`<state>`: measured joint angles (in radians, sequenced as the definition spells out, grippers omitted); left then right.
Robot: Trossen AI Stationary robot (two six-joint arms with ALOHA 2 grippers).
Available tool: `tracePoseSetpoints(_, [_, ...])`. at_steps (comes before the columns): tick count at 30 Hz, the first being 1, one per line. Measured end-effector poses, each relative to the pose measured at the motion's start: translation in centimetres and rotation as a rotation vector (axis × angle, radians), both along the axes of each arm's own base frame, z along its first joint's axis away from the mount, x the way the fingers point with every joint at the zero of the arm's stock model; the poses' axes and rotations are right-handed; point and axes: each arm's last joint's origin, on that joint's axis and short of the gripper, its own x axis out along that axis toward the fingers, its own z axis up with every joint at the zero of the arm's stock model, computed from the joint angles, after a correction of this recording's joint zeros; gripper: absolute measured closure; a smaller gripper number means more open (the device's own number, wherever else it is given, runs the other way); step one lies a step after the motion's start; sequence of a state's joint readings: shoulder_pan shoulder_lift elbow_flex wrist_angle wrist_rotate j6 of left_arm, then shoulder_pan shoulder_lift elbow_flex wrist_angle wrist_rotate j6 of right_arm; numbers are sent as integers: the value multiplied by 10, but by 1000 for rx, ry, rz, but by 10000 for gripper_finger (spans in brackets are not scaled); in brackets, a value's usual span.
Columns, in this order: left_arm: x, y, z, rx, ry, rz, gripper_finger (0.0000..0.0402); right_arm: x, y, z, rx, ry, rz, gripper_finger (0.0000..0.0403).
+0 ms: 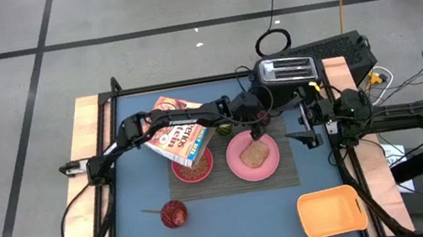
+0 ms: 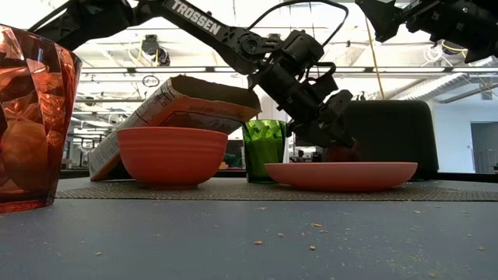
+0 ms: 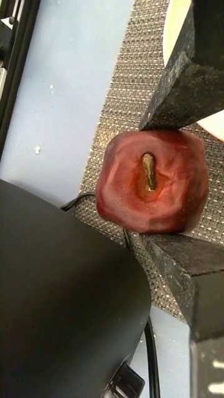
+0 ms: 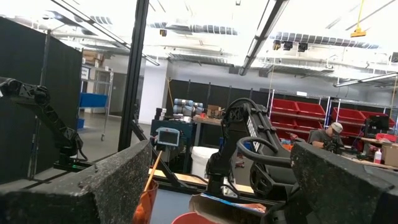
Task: Arrange a breakfast setting
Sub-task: Put the apple on the placemat above the pink plate, then put the spoon on the left side of the placemat
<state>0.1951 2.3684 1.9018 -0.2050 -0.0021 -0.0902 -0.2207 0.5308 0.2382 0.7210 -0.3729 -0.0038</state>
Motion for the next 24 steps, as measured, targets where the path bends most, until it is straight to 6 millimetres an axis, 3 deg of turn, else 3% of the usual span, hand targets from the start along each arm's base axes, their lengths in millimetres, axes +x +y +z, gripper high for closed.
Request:
tracePoseSetpoints(11, [0,0,0,-1,0,1,78,0,0,0,0,0,0,32])
tracePoseSetpoints(24, [-2,3,8,11,-16,-1,75,0,0,0,0,0,0,32])
